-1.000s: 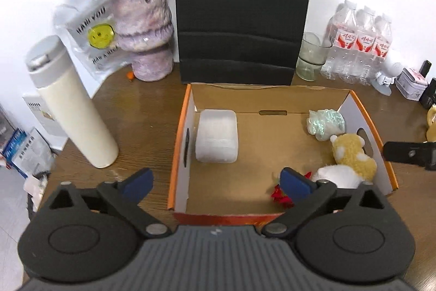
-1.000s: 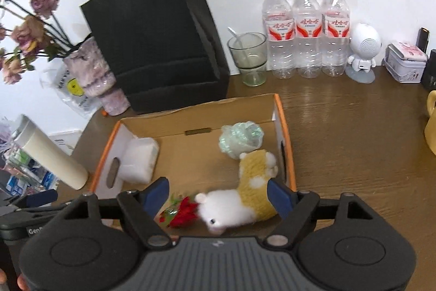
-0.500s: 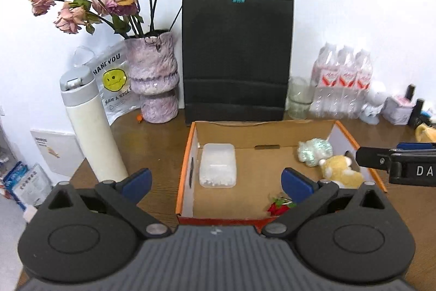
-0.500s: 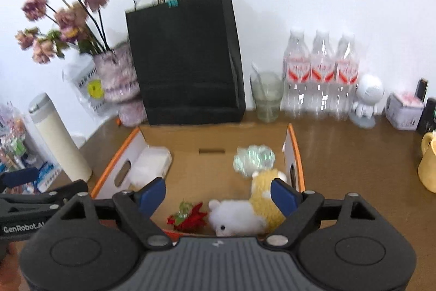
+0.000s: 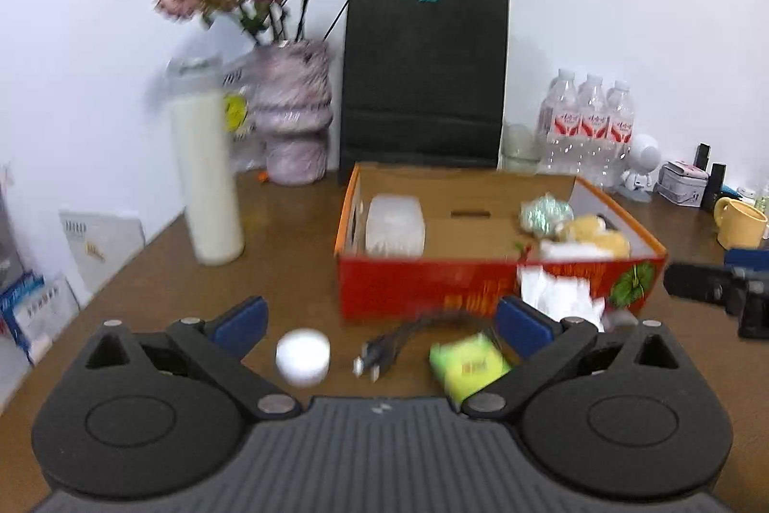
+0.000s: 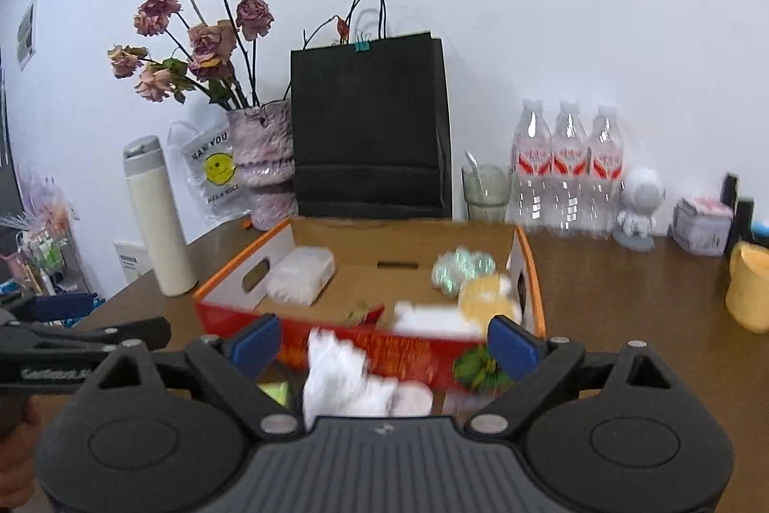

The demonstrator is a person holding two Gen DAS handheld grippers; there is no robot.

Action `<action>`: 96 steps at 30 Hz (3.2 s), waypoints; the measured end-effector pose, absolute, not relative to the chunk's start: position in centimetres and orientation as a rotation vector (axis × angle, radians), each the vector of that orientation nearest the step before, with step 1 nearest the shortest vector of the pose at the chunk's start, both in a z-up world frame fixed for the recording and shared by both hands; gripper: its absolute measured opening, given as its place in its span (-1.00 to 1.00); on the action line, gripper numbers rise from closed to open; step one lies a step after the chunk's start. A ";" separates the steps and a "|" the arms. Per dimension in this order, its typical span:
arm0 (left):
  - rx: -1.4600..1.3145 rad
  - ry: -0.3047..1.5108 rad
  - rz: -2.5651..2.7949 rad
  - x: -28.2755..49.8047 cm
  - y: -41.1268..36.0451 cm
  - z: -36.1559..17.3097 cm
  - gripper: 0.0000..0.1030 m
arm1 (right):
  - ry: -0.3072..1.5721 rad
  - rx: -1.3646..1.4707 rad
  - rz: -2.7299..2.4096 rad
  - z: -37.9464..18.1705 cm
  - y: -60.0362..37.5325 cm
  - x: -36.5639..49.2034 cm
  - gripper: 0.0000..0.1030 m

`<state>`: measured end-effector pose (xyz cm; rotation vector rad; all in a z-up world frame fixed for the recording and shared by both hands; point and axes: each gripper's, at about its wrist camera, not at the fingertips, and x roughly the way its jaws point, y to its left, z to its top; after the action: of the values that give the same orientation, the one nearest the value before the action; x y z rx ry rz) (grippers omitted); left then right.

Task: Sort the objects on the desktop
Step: 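Move both tools back to the blue wrapper and small clear packet, then grasp the blue crumpled wrapper with the left tool while the right tool grasps the clear packet, then carry the wrapper and clear packet with both tools over the cardboard box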

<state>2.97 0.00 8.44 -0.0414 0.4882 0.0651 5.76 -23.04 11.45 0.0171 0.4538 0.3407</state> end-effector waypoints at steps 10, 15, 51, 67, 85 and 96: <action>0.014 0.630 -0.218 -2.9 -4.2 3.2 1.00 | 0.610 0.082 0.302 5.0 -25.8 0.4 0.59; 0.141 0.598 -0.355 -3.4 -8.6 2.4 1.00 | 0.595 0.111 0.275 4.9 -27.4 0.4 0.50; -0.118 0.564 -0.145 -5.8 -0.5 4.7 -0.64 | 0.576 -0.070 0.457 5.1 -21.7 -5.5 -0.59; -0.076 0.459 -0.118 -0.4 -0.2 8.0 -0.64 | 0.322 0.028 0.324 10.9 -24.8 -1.5 -0.59; -0.026 0.573 -0.044 24.9 -1.2 11.2 -0.63 | 0.365 0.057 0.283 15.4 -24.7 23.7 -0.59; -0.031 0.892 -0.086 37.5 -2.1 5.2 -0.20 | 0.788 -0.108 0.143 8.2 -22.3 39.1 -0.52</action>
<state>37.48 -2.12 5.24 -0.0315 0.8924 -0.0863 39.08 -22.28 8.19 -0.1081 0.7878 0.1426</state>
